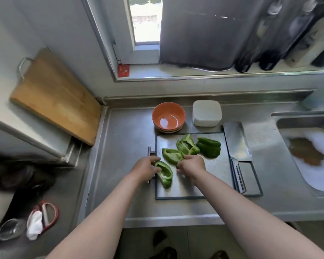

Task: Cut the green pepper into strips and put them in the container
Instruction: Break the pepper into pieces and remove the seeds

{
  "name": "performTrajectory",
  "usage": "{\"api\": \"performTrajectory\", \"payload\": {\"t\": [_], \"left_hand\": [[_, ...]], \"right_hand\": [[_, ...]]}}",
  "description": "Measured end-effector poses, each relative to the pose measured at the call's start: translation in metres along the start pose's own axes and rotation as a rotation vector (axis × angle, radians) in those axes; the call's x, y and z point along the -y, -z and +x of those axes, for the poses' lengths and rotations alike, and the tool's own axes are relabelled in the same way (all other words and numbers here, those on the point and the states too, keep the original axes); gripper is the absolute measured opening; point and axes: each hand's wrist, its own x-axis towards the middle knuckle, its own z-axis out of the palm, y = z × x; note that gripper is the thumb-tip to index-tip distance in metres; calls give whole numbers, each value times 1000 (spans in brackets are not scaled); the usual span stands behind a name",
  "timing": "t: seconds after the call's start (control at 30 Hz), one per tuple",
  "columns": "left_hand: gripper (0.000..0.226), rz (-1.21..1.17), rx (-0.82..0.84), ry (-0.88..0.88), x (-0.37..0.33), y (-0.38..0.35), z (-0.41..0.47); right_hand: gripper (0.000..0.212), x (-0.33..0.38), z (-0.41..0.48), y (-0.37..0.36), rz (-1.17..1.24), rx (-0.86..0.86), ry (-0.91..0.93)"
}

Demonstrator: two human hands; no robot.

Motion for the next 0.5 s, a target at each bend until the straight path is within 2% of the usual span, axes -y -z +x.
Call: {"api": "performTrajectory", "payload": {"t": [0.07, 0.1, 0.13, 0.2, 0.27, 0.4, 0.5], "left_hand": [[39, -9, -40, 1, -1, -2, 2], [34, -14, -56, -2, -1, -3, 3], [31, -24, -64, -2, -2, -4, 4], [26, -56, -63, 12, -5, -7, 5], [22, -133, -46, 41, -9, -9, 6], [25, -480, 63, 113, -26, -3, 0], [20, -690, 234, 113, -47, 1, -6]], "right_hand": [[25, -1, -7, 5, -210, -43, 45], [10, -1, -14, 7, -305, -5, 49], [9, -1, -22, 9, -366, 79, 30], [35, -2, -33, 10, -384, 303, -56], [56, -6, -38, 10, -311, 421, -70], [56, -8, -34, 27, -238, 354, 67], [54, 2, -35, 57, -237, 318, 203]]}}
